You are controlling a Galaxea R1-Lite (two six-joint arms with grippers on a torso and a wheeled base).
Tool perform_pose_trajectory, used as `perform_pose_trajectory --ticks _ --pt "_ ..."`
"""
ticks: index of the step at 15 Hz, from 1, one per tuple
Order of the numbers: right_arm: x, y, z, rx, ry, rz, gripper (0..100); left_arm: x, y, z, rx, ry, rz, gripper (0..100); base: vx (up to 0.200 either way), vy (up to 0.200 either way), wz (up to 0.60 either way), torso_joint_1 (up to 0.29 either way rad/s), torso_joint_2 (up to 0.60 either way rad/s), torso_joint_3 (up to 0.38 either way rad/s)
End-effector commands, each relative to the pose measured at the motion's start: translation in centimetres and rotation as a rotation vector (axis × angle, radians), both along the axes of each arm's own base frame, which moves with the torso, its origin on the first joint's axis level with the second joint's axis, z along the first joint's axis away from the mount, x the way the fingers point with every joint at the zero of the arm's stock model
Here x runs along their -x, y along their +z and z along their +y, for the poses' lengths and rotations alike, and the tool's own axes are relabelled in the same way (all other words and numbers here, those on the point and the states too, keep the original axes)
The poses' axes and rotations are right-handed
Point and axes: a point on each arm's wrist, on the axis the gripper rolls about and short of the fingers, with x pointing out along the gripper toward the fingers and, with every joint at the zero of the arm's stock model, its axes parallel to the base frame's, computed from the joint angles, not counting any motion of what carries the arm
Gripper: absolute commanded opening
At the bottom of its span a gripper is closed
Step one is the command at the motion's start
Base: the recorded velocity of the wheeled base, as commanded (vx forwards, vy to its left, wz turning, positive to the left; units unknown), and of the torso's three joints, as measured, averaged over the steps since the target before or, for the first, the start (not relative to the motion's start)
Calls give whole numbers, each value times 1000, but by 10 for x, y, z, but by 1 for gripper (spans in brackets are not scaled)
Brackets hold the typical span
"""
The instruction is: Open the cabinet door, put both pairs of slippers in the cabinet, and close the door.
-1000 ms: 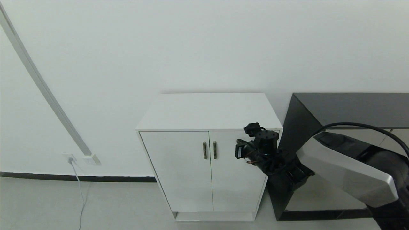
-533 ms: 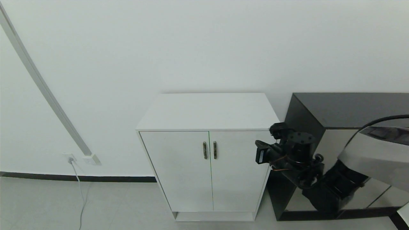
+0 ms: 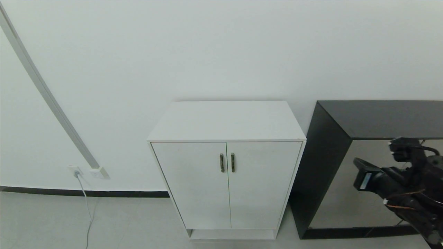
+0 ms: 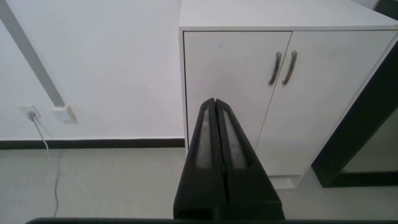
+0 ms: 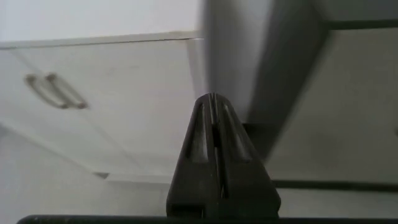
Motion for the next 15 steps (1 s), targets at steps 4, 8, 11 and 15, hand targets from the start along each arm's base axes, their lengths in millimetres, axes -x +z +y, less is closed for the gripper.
perform_pose_trajectory --ticks 4,8,11,15 --pt "82 13 -54 18 -222 -70 0 0 0 0 0 0 0 0 0 0 0 0 0 0" --pt "147 2 -61 34 -128 44 0 0 0 0 0 0 0 0 0 0 0 0 0 0" --pt "186 -19 -62 20 -2 113 0 0 0 0 0 0 0 0 0 0 0 0 0 0" --pt "216 -42 -62 8 95 133 0 0 0 0 0 0 0 0 0 0 0 0 0 0"
